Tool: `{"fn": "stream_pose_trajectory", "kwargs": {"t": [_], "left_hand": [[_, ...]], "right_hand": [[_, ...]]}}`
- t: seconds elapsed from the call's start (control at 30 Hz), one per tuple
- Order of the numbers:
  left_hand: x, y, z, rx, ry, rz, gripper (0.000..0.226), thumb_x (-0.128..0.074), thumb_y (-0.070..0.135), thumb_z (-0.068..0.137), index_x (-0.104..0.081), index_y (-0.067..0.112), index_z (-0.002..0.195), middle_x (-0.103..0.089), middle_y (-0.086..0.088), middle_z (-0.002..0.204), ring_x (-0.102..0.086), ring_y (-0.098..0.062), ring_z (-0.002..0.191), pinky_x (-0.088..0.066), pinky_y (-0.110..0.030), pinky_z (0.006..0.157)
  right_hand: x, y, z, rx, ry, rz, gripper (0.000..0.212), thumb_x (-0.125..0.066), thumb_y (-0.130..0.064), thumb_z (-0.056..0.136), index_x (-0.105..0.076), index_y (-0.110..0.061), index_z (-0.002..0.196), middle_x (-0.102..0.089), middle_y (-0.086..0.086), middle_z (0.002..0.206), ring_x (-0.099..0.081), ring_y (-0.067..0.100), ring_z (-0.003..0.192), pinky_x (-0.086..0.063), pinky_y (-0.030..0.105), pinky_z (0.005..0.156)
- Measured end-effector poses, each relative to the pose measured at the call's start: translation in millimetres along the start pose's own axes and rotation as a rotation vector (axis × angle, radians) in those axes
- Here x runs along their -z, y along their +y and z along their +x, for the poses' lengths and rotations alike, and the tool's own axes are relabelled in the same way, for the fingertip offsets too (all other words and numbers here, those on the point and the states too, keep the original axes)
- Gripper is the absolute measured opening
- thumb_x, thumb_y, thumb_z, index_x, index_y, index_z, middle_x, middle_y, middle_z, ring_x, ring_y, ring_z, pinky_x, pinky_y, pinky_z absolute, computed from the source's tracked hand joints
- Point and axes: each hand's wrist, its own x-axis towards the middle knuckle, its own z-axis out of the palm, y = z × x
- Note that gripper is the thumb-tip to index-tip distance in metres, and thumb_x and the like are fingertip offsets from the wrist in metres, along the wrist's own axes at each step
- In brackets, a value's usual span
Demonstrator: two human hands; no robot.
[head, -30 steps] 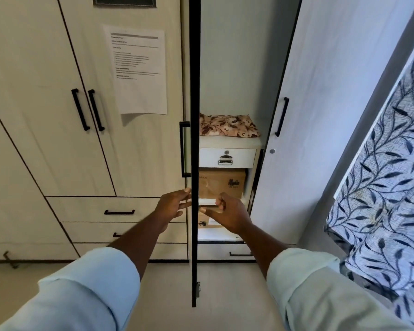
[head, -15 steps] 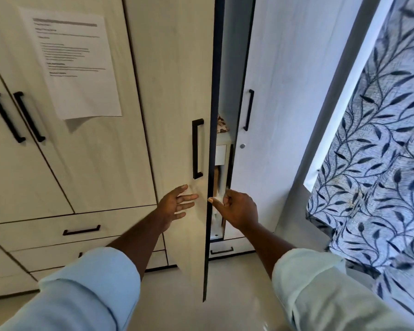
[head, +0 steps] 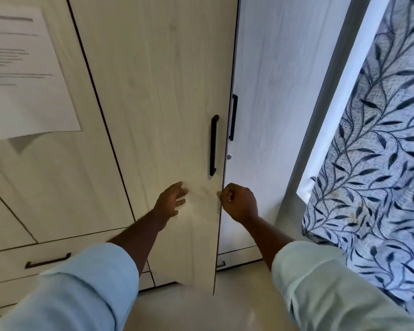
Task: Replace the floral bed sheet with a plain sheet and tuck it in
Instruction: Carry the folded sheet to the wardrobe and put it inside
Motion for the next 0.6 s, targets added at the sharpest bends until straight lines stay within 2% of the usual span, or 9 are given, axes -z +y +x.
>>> {"fn": "stream_pose_trajectory", "kwargs": {"t": [0.1, 0.17, 0.23, 0.3, 0.4, 0.43, 0.5, 0.53, 0.6], "left_hand": [[3.6, -2.5, 26.6, 0.011, -0.001, 0.075, 0.042, -0.055, 0.046, 0.097, -0.058, 0.035, 0.138, -0.068, 0.013, 0.128, -0.062, -0.017, 0.121, -0.04, -0.04, 0.095], [5.8, 2.1, 45.5, 0.008, 0.043, 0.083, 0.042, -0.058, 0.055, 0.094, -0.068, 0.03, 0.126, -0.073, 0.015, 0.117, -0.065, -0.014, 0.115, -0.04, -0.042, 0.098], [4.8, 7.9, 60.7, -0.005, 0.098, 0.069, 0.044, -0.059, 0.059, 0.092, -0.074, 0.024, 0.115, -0.076, 0.01, 0.108, -0.068, -0.011, 0.107, -0.042, -0.036, 0.088], [-2.5, 13.9, 72.6, -0.04, 0.146, 0.025, 0.043, -0.06, 0.053, 0.094, -0.075, 0.015, 0.109, -0.077, 0.004, 0.103, -0.07, -0.009, 0.096, -0.043, -0.023, 0.072], [-10.3, 17.6, 93.4, -0.108, 0.225, 0.047, 0.041, -0.067, 0.05, 0.092, -0.073, 0.009, 0.096, -0.071, -0.003, 0.087, -0.068, -0.016, 0.083, -0.045, -0.011, 0.052], [-11.5, 17.4, 100.0, -0.124, 0.25, 0.072, 0.046, -0.072, 0.054, 0.086, -0.073, 0.009, 0.09, -0.071, -0.004, 0.083, -0.07, -0.019, 0.081, -0.048, -0.012, 0.052], [-13.8, 14.9, 117.4, -0.13, 0.309, 0.123, 0.057, -0.078, 0.066, 0.073, -0.074, 0.009, 0.079, -0.075, -0.004, 0.078, -0.075, -0.021, 0.078, -0.059, -0.026, 0.07], [-13.2, 12.9, 124.7, -0.135, 0.341, 0.169, 0.058, -0.077, 0.07, 0.069, -0.074, 0.013, 0.074, -0.076, -0.002, 0.076, -0.075, -0.021, 0.077, -0.06, -0.034, 0.079], [-11.9, 7.9, 141.4, -0.164, 0.392, 0.308, 0.051, -0.072, 0.073, 0.071, -0.072, 0.022, 0.069, -0.075, 0.003, 0.071, -0.075, -0.017, 0.074, -0.058, -0.041, 0.084]], "right_hand": [[-5.4, 17.6, 25.6, -0.007, -0.013, -0.021, 0.032, -0.069, -0.055, 0.086, -0.059, -0.028, 0.073, -0.065, -0.011, 0.069, -0.062, 0.014, 0.067, -0.052, 0.028, 0.062], [-7.1, 25.0, 45.5, 0.0, -0.042, -0.044, 0.04, -0.071, -0.062, 0.083, -0.058, -0.026, 0.071, -0.063, -0.011, 0.066, -0.061, 0.012, 0.066, -0.049, 0.026, 0.06], [-10.5, 33.0, 65.1, 0.012, -0.079, -0.072, 0.047, -0.072, -0.069, 0.079, -0.058, -0.025, 0.068, -0.062, -0.011, 0.064, -0.059, 0.011, 0.063, -0.048, 0.026, 0.058], [-13.8, 39.4, 79.8, 0.035, -0.083, -0.095, 0.05, -0.072, -0.071, 0.077, -0.058, -0.025, 0.066, -0.062, -0.011, 0.063, -0.059, 0.012, 0.061, -0.045, 0.025, 0.054], [-20.5, 47.6, 97.4, 0.077, -0.048, -0.11, 0.05, -0.073, -0.07, 0.077, -0.064, -0.022, 0.067, -0.063, -0.008, 0.062, -0.056, 0.016, 0.059, -0.036, 0.024, 0.053], [-23.4, 49.3, 103.3, 0.081, -0.038, -0.11, 0.05, -0.074, -0.069, 0.077, -0.065, -0.021, 0.067, -0.063, -0.008, 0.062, -0.055, 0.016, 0.059, -0.035, 0.024, 0.053], [-28.2, 53.5, 116.6, 0.064, -0.026, -0.107, 0.05, -0.075, -0.069, 0.076, -0.063, -0.022, 0.066, -0.061, -0.008, 0.062, -0.053, 0.016, 0.058, -0.032, 0.024, 0.053], [-29.0, 53.6, 122.1, 0.054, -0.02, -0.113, 0.051, -0.075, -0.07, 0.076, -0.06, -0.022, 0.065, -0.06, -0.008, 0.061, -0.052, 0.016, 0.057, -0.031, 0.023, 0.052], [-31.5, 54.7, 134.8, 0.041, -0.041, -0.129, 0.055, -0.074, -0.071, 0.076, -0.051, -0.023, 0.062, -0.057, -0.007, 0.061, -0.051, 0.017, 0.057, -0.029, 0.021, 0.051]]}}
